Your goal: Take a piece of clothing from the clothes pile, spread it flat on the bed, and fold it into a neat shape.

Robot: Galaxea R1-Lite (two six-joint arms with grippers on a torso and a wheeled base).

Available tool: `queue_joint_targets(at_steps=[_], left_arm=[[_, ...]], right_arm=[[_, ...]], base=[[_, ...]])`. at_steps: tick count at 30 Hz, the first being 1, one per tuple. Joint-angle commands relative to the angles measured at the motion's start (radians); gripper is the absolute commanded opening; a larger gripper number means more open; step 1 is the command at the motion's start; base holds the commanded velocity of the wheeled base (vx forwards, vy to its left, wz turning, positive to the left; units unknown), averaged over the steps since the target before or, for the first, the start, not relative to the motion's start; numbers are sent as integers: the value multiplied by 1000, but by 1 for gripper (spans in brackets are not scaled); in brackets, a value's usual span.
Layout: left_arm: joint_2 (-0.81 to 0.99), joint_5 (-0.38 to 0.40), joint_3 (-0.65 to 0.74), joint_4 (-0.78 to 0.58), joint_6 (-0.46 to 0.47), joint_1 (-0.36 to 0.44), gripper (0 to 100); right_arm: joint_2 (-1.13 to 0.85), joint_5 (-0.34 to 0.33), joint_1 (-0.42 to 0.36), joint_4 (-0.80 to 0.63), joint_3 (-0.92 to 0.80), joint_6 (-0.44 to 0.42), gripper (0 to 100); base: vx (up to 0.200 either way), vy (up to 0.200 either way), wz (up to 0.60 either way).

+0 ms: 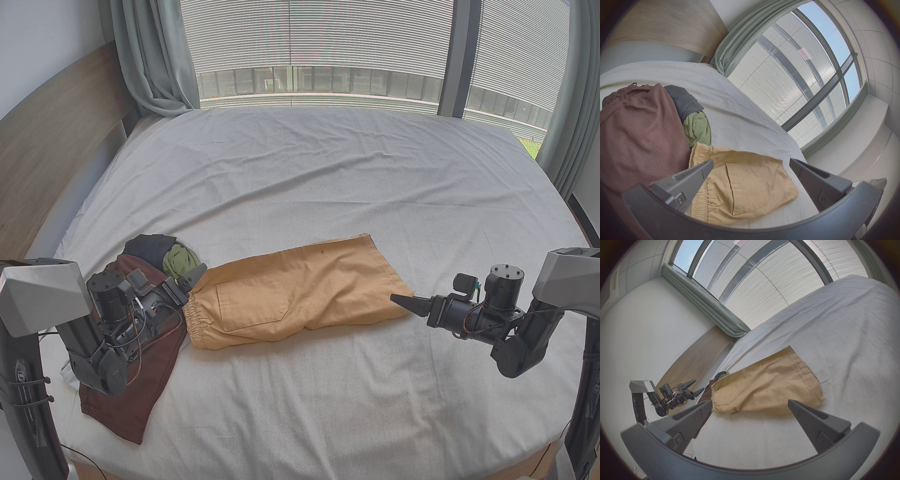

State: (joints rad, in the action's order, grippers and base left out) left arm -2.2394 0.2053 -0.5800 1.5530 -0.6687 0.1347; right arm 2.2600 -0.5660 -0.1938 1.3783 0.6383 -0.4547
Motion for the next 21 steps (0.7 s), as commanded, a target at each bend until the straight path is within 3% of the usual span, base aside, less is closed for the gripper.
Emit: queue_joint_targets(at_steps=[1, 21], left_arm=[[-6, 0, 5, 1, 1, 3, 100], [-11, 5, 26, 1, 5, 10, 100]], right_arm=[[64, 0, 5, 2, 9, 1, 100], [220, 1, 11, 7, 93, -1, 100]], base=[[0, 0, 0], [0, 0, 0]])
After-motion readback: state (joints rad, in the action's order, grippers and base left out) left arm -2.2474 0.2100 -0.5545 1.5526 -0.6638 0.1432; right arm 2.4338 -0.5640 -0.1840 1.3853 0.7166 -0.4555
